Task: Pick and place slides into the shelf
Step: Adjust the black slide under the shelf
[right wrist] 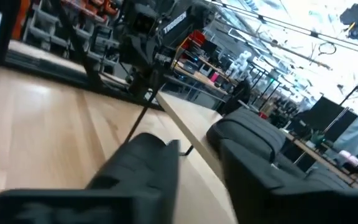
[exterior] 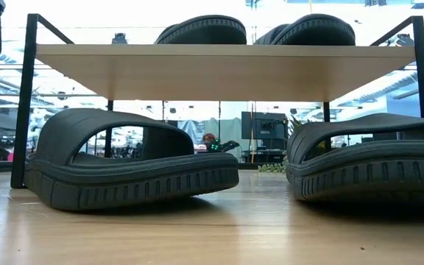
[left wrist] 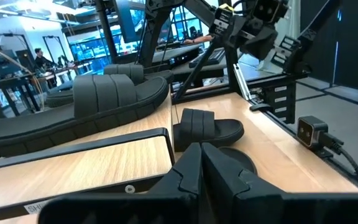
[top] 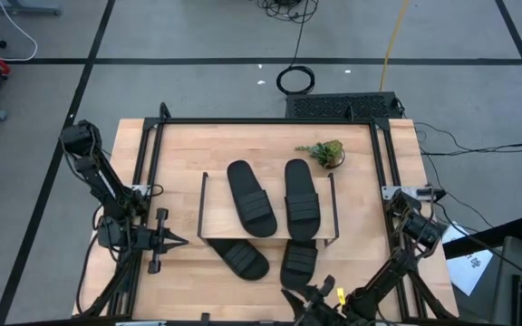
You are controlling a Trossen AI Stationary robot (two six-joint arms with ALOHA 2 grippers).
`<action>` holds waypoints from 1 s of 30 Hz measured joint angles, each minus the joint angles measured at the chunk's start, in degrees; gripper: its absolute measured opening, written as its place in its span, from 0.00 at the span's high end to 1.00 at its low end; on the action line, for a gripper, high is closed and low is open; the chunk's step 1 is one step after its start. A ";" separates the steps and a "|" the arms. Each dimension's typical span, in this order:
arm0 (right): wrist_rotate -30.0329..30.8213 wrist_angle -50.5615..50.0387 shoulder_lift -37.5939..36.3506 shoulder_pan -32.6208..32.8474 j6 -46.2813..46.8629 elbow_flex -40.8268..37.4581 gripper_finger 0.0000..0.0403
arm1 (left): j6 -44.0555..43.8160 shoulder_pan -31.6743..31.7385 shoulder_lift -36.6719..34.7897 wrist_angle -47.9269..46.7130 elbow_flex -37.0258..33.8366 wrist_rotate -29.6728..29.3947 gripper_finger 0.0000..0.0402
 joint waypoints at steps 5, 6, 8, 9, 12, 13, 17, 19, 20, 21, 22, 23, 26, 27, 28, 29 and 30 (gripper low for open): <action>0.00 -0.76 0.23 0.22 -4.69 0.51 0.45 | -0.65 0.00 0.00 -0.02 0.00 0.00 0.95; -0.02 -0.67 0.17 0.22 -4.79 0.58 0.42 | -0.71 0.00 0.00 -0.04 0.00 0.00 0.95; -0.03 -0.21 0.13 0.21 0.45 0.58 0.40 | -0.71 0.00 0.00 -0.07 0.00 0.00 0.95; -0.02 0.74 0.14 0.08 4.95 0.58 0.39 | -0.75 0.00 0.00 -0.08 0.00 0.00 0.95; -0.61 2.63 0.02 0.04 20.55 0.58 0.41 | -0.81 0.00 0.00 -0.09 0.00 0.02 0.95; -2.08 2.47 0.01 0.10 26.53 0.48 0.42 | -0.85 0.00 0.00 -0.09 0.00 0.03 0.95; -17.37 2.15 0.08 -0.08 44.96 -1.80 0.45 | -0.94 0.00 0.00 -0.13 0.00 0.04 0.95; -24.31 2.32 0.08 -1.54 54.03 -3.33 0.46 | -0.54 0.00 0.00 -0.13 0.00 0.06 0.95; -27.48 2.29 0.08 -2.76 58.70 -4.30 0.46 | -0.49 0.01 0.00 -0.13 0.00 0.04 0.95; -30.26 2.22 0.08 -3.93 62.65 -5.24 0.46 | -0.46 0.00 0.00 -0.13 0.00 0.04 0.95; -32.70 2.05 0.10 -5.17 66.33 -6.14 0.46 | -0.33 0.02 0.00 -0.13 0.00 0.04 0.95; -34.57 2.02 0.12 -6.21 69.91 -6.99 0.46 | -0.02 0.00 0.00 -0.13 0.00 0.04 0.95; -39.84 1.52 0.12 -8.92 76.95 -8.82 0.47 | 0.52 0.00 0.00 -0.14 0.00 0.04 0.95; -41.75 1.03 0.12 -9.68 76.58 -9.07 0.47 | 0.60 0.00 0.00 -0.15 0.00 0.04 0.95; -43.55 0.82 0.12 -10.33 74.45 -9.13 0.47 | 0.57 0.00 0.00 -0.15 0.00 0.04 0.95; -45.51 0.88 0.12 -10.84 70.53 -9.13 0.47 | 0.46 0.00 0.00 -0.15 0.00 0.04 0.95; -47.23 0.95 0.12 -11.28 65.96 -9.10 0.47 | 0.30 0.00 0.00 -0.17 0.00 0.04 0.95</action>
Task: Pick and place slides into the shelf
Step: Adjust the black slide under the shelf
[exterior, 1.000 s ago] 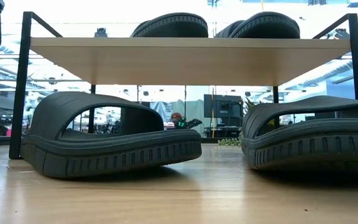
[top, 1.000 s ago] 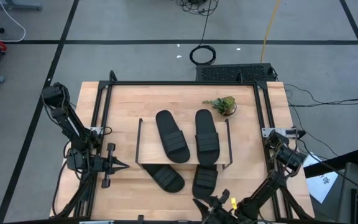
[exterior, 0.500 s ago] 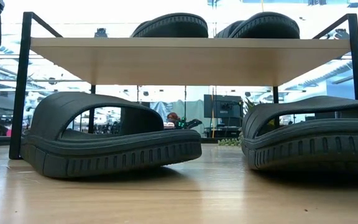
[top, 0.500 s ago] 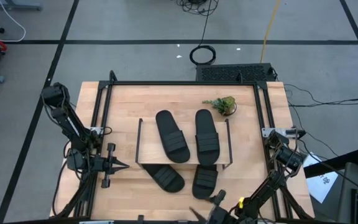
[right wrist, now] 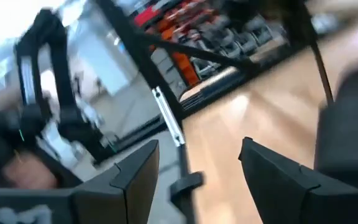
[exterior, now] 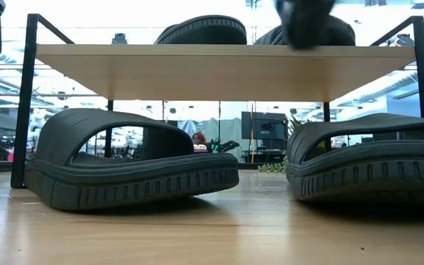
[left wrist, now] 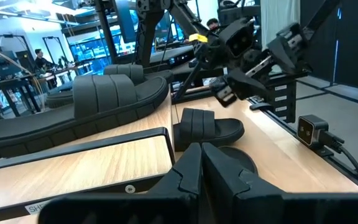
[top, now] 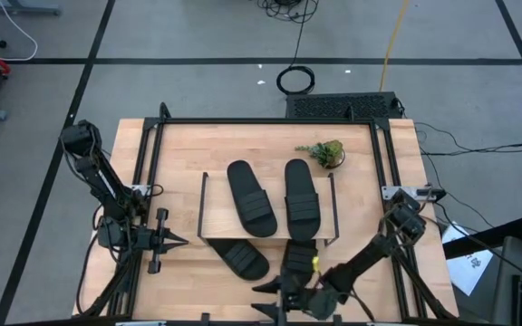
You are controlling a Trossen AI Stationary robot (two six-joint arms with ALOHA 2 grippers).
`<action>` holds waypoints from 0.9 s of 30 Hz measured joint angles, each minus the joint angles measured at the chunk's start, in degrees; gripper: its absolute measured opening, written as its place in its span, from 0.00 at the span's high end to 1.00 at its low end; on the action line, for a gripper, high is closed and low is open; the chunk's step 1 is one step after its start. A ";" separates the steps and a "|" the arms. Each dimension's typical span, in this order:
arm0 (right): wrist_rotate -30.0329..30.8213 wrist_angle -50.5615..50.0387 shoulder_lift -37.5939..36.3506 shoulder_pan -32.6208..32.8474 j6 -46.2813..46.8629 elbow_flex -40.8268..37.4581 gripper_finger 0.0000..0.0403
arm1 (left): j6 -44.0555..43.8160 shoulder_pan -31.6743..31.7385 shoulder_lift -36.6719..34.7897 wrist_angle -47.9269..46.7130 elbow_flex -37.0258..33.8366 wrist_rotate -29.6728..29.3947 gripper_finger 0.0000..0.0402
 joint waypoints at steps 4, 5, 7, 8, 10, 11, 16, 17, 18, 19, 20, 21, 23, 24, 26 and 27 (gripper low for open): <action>-1.86 -4.39 0.00 0.05 -19.51 1.33 0.47 | -0.25 0.00 0.00 -0.70 0.00 0.01 0.95; -0.77 -8.07 0.00 0.13 -22.53 2.30 0.47 | -0.35 0.01 -0.02 -1.17 0.00 0.00 0.95; 1.48 -17.79 0.00 0.14 -27.16 4.52 0.47 | -0.57 0.00 -0.02 -2.36 0.00 0.00 0.95; 2.32 -23.02 0.00 0.00 -28.89 5.66 0.47 | -0.87 0.00 -0.02 -2.85 0.00 0.00 0.95; 3.48 -31.16 0.09 -0.46 -30.90 7.52 0.47 | -1.47 0.00 0.00 -4.00 0.02 0.00 0.95; 4.51 -33.31 0.21 -0.76 -31.79 8.22 0.47 | -1.67 0.00 0.00 -4.37 0.02 0.00 0.95; 7.07 -34.62 0.28 -1.86 -40.95 9.07 0.47 | -2.15 0.00 0.00 -4.55 0.02 -0.01 0.95; 7.09 -34.84 0.28 -1.99 -42.16 9.07 0.47 | -2.40 0.00 0.00 -4.53 0.02 0.00 0.95; 6.64 -35.22 0.28 -2.26 -43.41 9.07 0.47 | -2.61 0.00 0.00 -4.55 0.02 -0.01 0.95; 6.00 -35.77 0.28 -2.54 -44.31 9.07 0.47 | -2.90 0.02 0.00 -4.55 0.02 -0.02 0.95; 4.94 -36.51 0.29 -2.87 -45.21 9.07 0.47 | -3.06 0.02 0.00 -4.55 0.02 -0.02 0.95; 4.85 -36.78 0.47 -3.11 -46.00 9.07 0.47 | -3.27 0.00 0.00 -4.55 0.02 -0.01 0.95; 5.11 -35.91 1.43 -3.54 -48.79 9.07 0.47 | -3.45 0.02 -0.01 -4.55 0.02 -0.02 0.95; 5.14 -35.13 2.06 -3.72 -50.90 9.07 0.47 | -3.51 0.02 0.00 -4.55 0.02 -0.02 0.95; 5.30 -33.00 3.08 -4.12 -54.45 9.07 0.47 | -3.59 0.00 0.00 -4.55 0.02 -0.02 0.95; 5.83 -31.88 3.60 -4.35 -55.48 9.07 0.47 | -3.59 0.02 0.00 -4.57 0.02 -0.02 0.95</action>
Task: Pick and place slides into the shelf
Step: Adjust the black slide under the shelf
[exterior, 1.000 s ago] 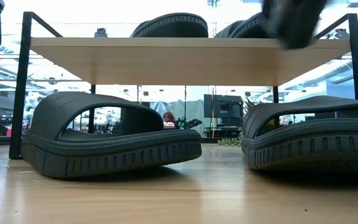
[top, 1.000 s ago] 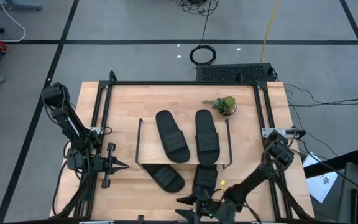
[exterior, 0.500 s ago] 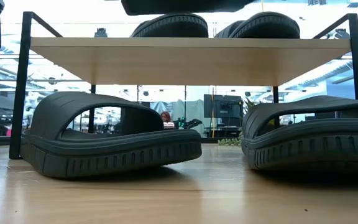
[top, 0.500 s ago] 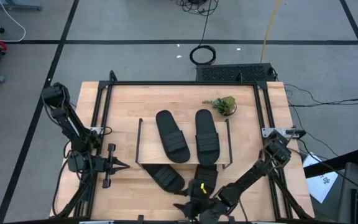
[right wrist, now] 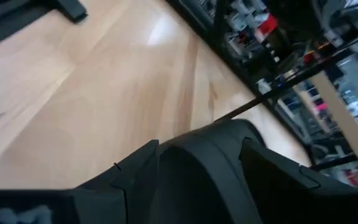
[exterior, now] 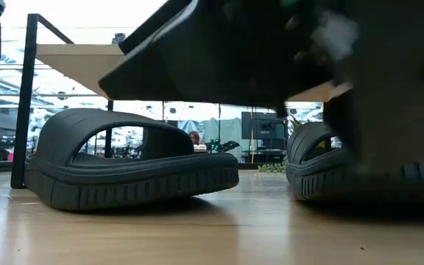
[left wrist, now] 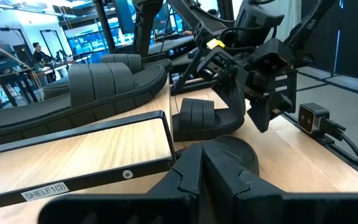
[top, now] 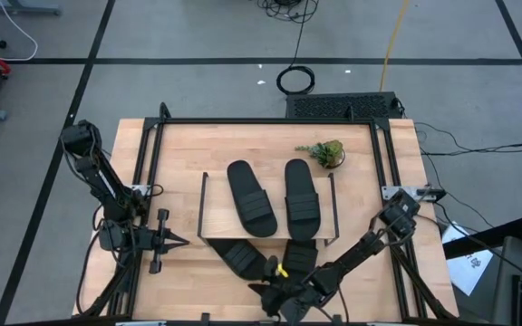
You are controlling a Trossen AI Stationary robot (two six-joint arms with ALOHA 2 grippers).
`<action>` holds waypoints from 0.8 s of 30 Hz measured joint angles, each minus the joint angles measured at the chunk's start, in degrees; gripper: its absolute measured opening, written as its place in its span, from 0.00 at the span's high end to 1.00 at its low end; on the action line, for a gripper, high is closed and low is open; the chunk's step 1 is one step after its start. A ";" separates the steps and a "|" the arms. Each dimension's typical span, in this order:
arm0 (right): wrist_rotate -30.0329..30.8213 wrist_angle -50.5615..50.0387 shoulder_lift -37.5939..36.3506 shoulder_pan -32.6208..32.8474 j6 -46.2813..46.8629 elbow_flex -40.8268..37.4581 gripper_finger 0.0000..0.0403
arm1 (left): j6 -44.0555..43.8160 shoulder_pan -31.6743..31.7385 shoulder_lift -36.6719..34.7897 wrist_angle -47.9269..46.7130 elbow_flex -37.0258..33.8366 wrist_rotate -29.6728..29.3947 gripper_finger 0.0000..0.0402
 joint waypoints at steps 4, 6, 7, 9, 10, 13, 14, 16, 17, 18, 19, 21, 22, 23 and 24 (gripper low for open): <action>6.44 1.11 1.55 -0.19 -4.91 0.00 0.47 | 0.00 -0.02 0.00 0.00 0.00 0.00 0.95; 6.50 1.07 2.09 -0.32 -7.49 0.00 0.47 | 0.00 0.00 0.00 0.02 0.00 -0.01 0.95; 6.04 1.17 2.36 -0.45 -8.23 0.00 0.47 | 0.00 0.00 -0.02 0.02 0.00 0.00 0.95; 5.90 1.06 2.75 -0.71 -8.28 0.00 0.47 | 0.00 -0.01 0.00 0.00 0.00 0.00 0.95; 6.70 1.07 2.93 -0.89 -7.93 0.00 0.47 | 0.00 -0.02 0.00 0.00 0.00 -0.02 0.95; 7.10 1.05 3.04 -1.75 -8.19 0.00 0.47 | 0.01 -0.01 0.00 0.00 0.00 -0.01 0.95; 7.22 1.10 3.04 -2.11 -8.24 0.00 0.47 | 0.02 -0.02 -0.02 0.02 0.00 0.00 0.95; 7.68 1.10 3.02 -2.92 -7.78 0.00 0.47 | 0.02 0.00 0.00 0.00 0.00 0.00 0.95; 7.92 1.10 3.02 -3.24 -7.70 0.00 0.47 | 0.02 -0.02 -0.02 0.02 0.00 -0.02 0.95; 7.97 1.10 3.01 -3.54 -7.79 0.00 0.47 | 0.02 0.00 -0.02 0.02 0.00 -0.02 0.95; 7.76 1.10 3.00 -3.82 -7.91 0.00 0.47 | 0.02 0.00 0.00 0.00 0.00 0.00 0.95; 5.96 1.10 2.95 -4.41 -7.75 0.00 0.47 | 0.02 -0.02 -0.02 0.01 0.00 0.00 0.95; 5.11 1.10 2.94 -4.72 -7.74 0.00 0.47 | 0.02 -0.01 -0.01 0.00 0.00 -0.01 0.95; 4.97 1.12 2.93 -4.97 -7.77 0.00 0.47 | 0.03 -0.01 -0.01 0.00 0.00 -0.01 0.95; 4.63 0.83 2.93 -5.27 -7.81 0.00 0.47 | 0.04 -0.02 0.00 0.01 0.00 -0.02 0.95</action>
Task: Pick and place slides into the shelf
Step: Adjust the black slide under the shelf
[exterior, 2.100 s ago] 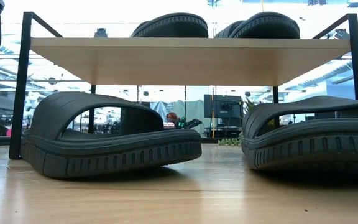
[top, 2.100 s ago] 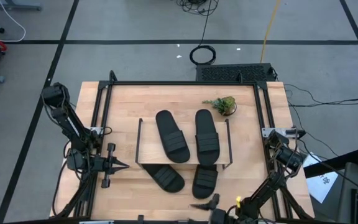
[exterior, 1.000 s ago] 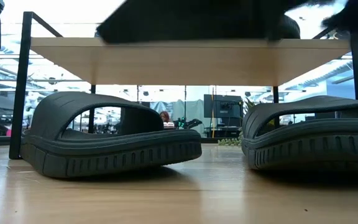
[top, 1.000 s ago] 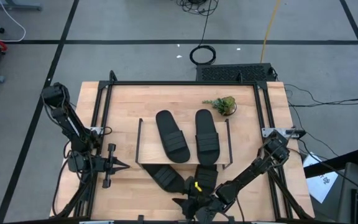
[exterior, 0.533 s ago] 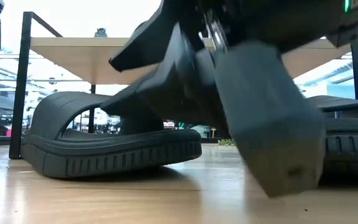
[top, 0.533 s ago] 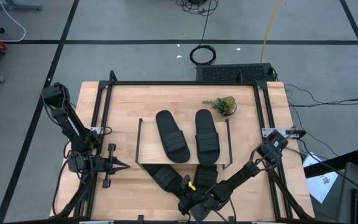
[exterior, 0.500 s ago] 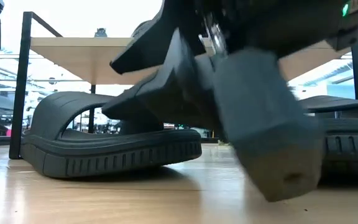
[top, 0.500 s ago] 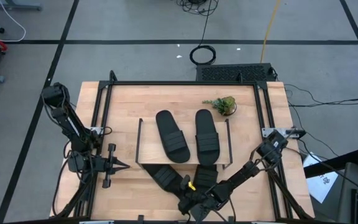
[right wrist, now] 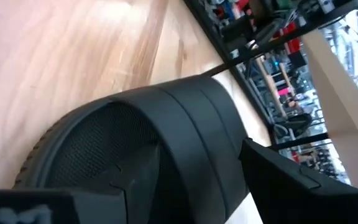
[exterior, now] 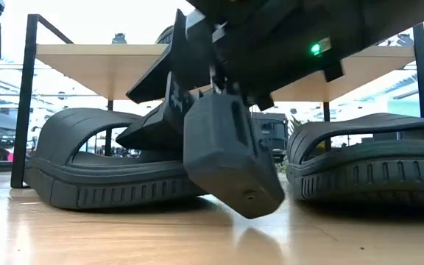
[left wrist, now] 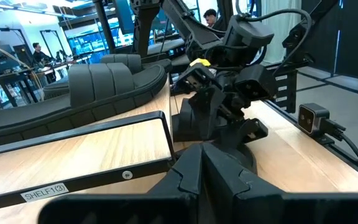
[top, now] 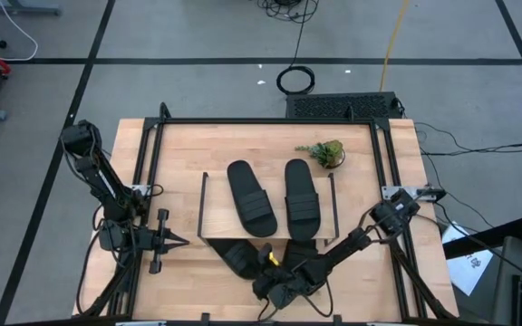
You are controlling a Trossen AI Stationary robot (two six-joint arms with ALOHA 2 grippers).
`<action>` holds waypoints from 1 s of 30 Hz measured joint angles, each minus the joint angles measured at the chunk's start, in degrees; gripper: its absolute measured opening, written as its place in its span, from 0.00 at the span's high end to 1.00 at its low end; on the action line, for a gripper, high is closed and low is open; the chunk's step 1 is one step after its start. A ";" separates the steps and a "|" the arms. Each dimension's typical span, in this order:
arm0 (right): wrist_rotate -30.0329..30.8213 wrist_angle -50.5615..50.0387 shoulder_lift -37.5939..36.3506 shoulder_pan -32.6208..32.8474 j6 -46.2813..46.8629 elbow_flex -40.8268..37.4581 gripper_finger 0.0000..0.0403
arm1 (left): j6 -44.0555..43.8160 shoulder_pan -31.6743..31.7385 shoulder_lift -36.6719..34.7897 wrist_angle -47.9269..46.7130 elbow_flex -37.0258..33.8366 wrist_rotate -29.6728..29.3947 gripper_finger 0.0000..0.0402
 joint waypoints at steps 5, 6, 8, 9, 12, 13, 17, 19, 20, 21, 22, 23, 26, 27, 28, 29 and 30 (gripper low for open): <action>-0.98 -1.04 0.00 -1.56 -0.12 0.00 0.47 | 0.00 0.00 -0.02 0.01 0.00 0.02 0.95; -1.31 -0.98 0.00 -1.81 0.02 0.00 0.47 | 0.00 0.01 -0.02 -0.01 0.00 0.01 0.95; -2.46 -1.05 0.00 -2.31 0.94 0.00 0.47 | 0.00 0.01 -0.01 0.00 0.00 0.00 0.95; -2.63 -1.05 0.00 -2.59 2.03 0.00 0.49 | 0.00 0.02 -0.02 0.01 0.00 0.02 0.95; -4.93 -1.70 0.00 -3.65 5.44 0.00 0.61 | 0.00 0.00 -0.02 -0.01 0.00 0.00 0.95; -5.82 -1.63 0.00 -4.01 6.25 0.00 0.68 | 0.00 0.00 -0.02 -0.01 0.00 0.02 0.95; -6.23 -1.79 -0.07 -4.26 6.36 0.02 0.95 | -0.14 0.01 0.00 0.01 0.00 0.00 0.95; -3.48 -1.23 -0.07 -3.48 4.59 0.02 0.97 | -0.24 0.00 0.00 0.01 0.00 0.02 0.95; -2.00 -1.24 -0.07 -2.89 3.36 0.02 0.98 | -0.24 0.00 0.00 0.01 0.00 0.00 0.95; -0.51 -1.28 -0.07 -2.19 2.07 0.02 0.98 | -0.26 0.00 -0.02 0.01 0.00 0.02 0.95; 1.12 -1.31 -0.05 -1.39 0.88 0.03 0.99 | -0.28 0.00 -0.02 0.01 0.00 0.02 0.95; 3.00 -1.60 0.01 -0.42 0.10 0.31 0.99 | -0.32 0.01 -0.01 0.01 0.00 0.02 0.95; 5.83 -1.94 0.07 2.67 -0.32 1.63 0.99 | -0.39 0.00 0.00 0.01 0.00 0.02 0.95; 6.94 -1.96 0.07 3.61 -0.32 2.31 0.99 | -0.43 0.00 -0.01 0.01 0.00 0.02 0.95; 8.25 -2.57 0.09 4.56 -0.34 3.09 0.99 | -0.53 0.02 -0.02 0.01 0.00 0.00 0.95; 9.82 -3.58 0.09 5.46 -0.36 4.04 0.99 | -0.81 0.00 -0.02 0.01 0.00 0.02 0.95; 11.69 -4.86 0.09 6.26 -0.39 5.19 0.99 | -0.98 0.00 0.00 0.01 0.00 0.02 0.95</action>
